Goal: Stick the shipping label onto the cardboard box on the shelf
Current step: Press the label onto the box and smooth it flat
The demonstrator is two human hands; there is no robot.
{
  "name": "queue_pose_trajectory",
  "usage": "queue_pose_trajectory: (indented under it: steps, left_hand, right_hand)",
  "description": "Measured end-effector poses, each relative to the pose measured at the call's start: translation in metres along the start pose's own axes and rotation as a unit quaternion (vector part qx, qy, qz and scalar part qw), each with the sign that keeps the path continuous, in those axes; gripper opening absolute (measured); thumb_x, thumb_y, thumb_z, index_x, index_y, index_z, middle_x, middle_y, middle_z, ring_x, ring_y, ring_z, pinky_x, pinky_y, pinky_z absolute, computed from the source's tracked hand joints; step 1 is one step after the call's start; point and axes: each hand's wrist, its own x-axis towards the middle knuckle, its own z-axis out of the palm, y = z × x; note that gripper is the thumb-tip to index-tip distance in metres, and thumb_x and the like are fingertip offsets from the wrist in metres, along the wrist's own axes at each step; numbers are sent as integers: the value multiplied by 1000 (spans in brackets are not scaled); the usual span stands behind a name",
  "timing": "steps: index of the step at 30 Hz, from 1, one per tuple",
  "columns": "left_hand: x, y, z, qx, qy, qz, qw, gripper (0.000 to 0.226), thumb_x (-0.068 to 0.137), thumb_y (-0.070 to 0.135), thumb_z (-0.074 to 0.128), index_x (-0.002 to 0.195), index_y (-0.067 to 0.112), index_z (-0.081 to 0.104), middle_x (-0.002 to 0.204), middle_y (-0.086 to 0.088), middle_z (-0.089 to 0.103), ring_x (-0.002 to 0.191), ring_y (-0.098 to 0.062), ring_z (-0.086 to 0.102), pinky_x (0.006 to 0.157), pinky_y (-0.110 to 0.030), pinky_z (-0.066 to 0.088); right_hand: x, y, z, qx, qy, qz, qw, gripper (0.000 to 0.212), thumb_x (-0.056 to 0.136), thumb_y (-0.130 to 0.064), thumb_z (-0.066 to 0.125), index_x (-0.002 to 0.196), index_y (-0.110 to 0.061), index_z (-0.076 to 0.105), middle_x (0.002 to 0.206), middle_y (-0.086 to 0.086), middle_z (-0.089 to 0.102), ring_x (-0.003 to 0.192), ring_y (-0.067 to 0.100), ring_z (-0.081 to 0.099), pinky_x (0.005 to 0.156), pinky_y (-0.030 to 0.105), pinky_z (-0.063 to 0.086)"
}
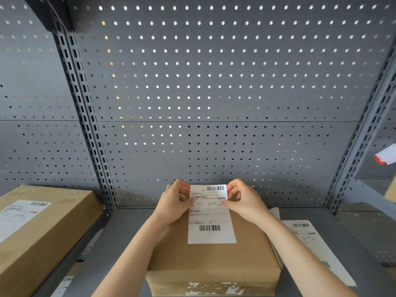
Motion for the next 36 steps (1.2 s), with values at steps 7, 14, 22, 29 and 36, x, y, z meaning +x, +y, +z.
queue_pose_trajectory:
  steps: [7,14,22,29,36]
  left_hand:
    - [2,-1,0,19,-3,7,1000,23,82,12,66,93,24,50,101,-1,62,73,-6,54,60,-11,38]
    - [3,-2,1,26,-11,8,1000,24,80,10,67,93,21,51,99,1,63,73,-7,54,60,-12,40]
    - [5,-3,0,25,-20,8,999,30,78,9,70,91,25,49,103,0,62,76,-8,55,61,-12,41]
    - [9,-3,0,12,-3,-4,1000,25,82,14,66,100,22,51,102,-1,63,81,-9,55,64,-10,39]
    - [14,-3,1,40,9,3,999,19,87,21,63,105,17,59,97,3,63,82,-9,55,58,-3,36]
  right_hand:
    - [3,2,2,-9,-9,-3,1000,27,78,-25,71,96,-27,52,83,-15,60,91,12,49,95,44,40]
    - [3,3,4,-16,-13,0,1000,25,78,-23,71,93,-27,51,82,-15,59,91,12,49,94,44,41]
    - [6,1,3,-14,-21,3,1000,28,76,-22,72,95,-28,51,84,-16,59,87,11,50,93,43,42]
    - [10,0,3,-2,-21,11,1000,30,75,-24,71,89,-33,47,82,-16,60,87,13,50,91,41,41]
    - [16,1,6,0,-16,13,1000,27,78,-24,68,82,-37,45,78,-14,61,80,11,50,92,43,42]
